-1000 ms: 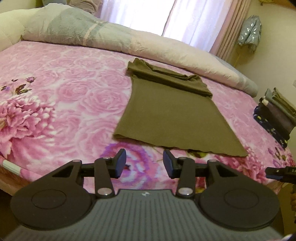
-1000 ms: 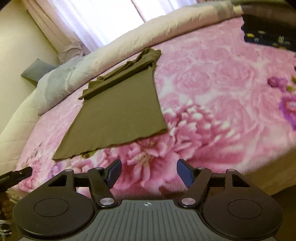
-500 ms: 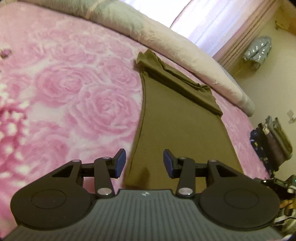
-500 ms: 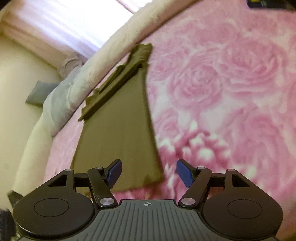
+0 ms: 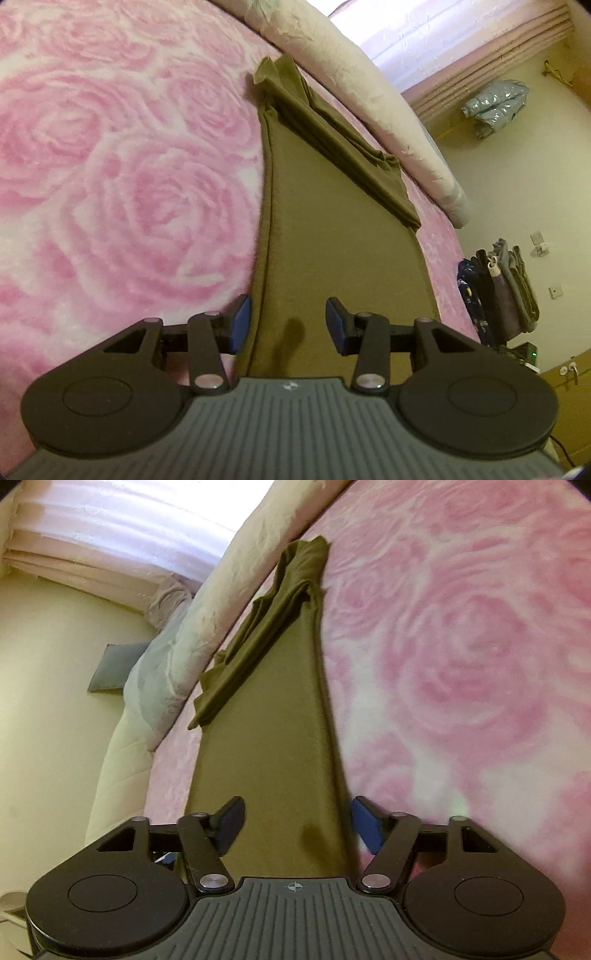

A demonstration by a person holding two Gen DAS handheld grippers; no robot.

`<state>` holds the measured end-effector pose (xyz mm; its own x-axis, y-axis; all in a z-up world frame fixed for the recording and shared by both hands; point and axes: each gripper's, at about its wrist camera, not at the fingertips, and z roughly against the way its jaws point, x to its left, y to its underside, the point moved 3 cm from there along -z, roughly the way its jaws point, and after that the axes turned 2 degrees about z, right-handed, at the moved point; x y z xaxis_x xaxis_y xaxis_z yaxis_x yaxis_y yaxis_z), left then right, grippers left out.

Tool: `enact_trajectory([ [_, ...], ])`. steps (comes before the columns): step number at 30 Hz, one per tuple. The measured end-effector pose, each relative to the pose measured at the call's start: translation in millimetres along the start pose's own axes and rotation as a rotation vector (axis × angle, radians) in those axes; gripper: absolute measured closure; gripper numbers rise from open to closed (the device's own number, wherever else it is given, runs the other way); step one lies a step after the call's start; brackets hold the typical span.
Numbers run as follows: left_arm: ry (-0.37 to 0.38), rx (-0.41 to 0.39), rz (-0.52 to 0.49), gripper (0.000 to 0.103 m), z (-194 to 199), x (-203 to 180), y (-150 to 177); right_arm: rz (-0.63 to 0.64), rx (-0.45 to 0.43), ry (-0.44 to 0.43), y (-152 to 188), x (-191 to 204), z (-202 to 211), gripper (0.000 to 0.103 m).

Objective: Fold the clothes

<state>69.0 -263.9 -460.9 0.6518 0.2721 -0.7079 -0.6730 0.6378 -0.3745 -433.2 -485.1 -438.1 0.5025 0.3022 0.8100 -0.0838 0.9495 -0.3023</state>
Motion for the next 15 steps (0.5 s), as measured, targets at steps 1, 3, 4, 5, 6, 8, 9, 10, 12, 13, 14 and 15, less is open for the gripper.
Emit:
enact_trajectory([
  [1, 0.005, 0.006, 0.001, 0.068, -0.1, 0.6, -0.3, 0.003, 0.01, -0.001, 0.0, -0.4, -4.1, 0.051],
  [3, 0.024, 0.018, 0.008, 0.071, 4.6, 5.7, 4.2, 0.024, 0.024, -0.015, 2.4, -0.5, -5.0, 0.051],
  [4, 0.035, 0.023, 0.012, 0.072, 7.3, 8.6, 7.2, 0.034, 0.037, -0.029, 4.7, -1.5, -3.1, 0.051],
  [5, 0.047, 0.023, 0.018, 0.075, 10.4, 11.8, 10.5, 0.043, 0.05, -0.045, 7.5, -2.7, -0.6, 0.051],
  [6, 0.055, 0.021, 0.022, 0.077, 13.1, 13.9, 13.9, 0.048, 0.06, -0.062, 11.6, -4.5, 3.3, 0.051],
  [8, 0.063, 0.023, 0.019, 0.077, 16.3, 13.8, 19.6, 0.049, 0.074, -0.076, 18.0, -7.9, 8.8, 0.055],
  [9, 0.064, 0.025, 0.019, 0.077, 16.6, 12.8, 21.9, 0.047, 0.079, -0.077, 20.8, -9.6, 10.9, 0.061],
  [10, 0.064, 0.026, 0.019, 0.077, 17.0, 11.7, 24.1, 0.044, 0.083, -0.077, 23.1, -11.0, 12.6, 0.065],
  [12, 0.066, 0.029, 0.02, 0.077, 17.8, 9.6, 28.6, 0.03, 0.078, -0.082, 25.0, -12.9, 13.6, 0.067],
  [13, 0.068, 0.027, 0.025, 0.077, 18.4, 9.8, 29.9, 0.023, 0.075, -0.083, 25.7, -13.6, 14.1, 0.071],
  [14, 0.058, 0.024, 0.024, 0.081, 18.6, 9.6, 30.6, 0.019, 0.076, -0.073, 26.2, -13.9, 14.2, 0.077],
  [15, 0.047, 0.022, 0.023, 0.098, 18.9, 9.4, 31.3, 0.015, 0.084, -0.047, 27.7, -14.8, 13.5, 0.096],
])
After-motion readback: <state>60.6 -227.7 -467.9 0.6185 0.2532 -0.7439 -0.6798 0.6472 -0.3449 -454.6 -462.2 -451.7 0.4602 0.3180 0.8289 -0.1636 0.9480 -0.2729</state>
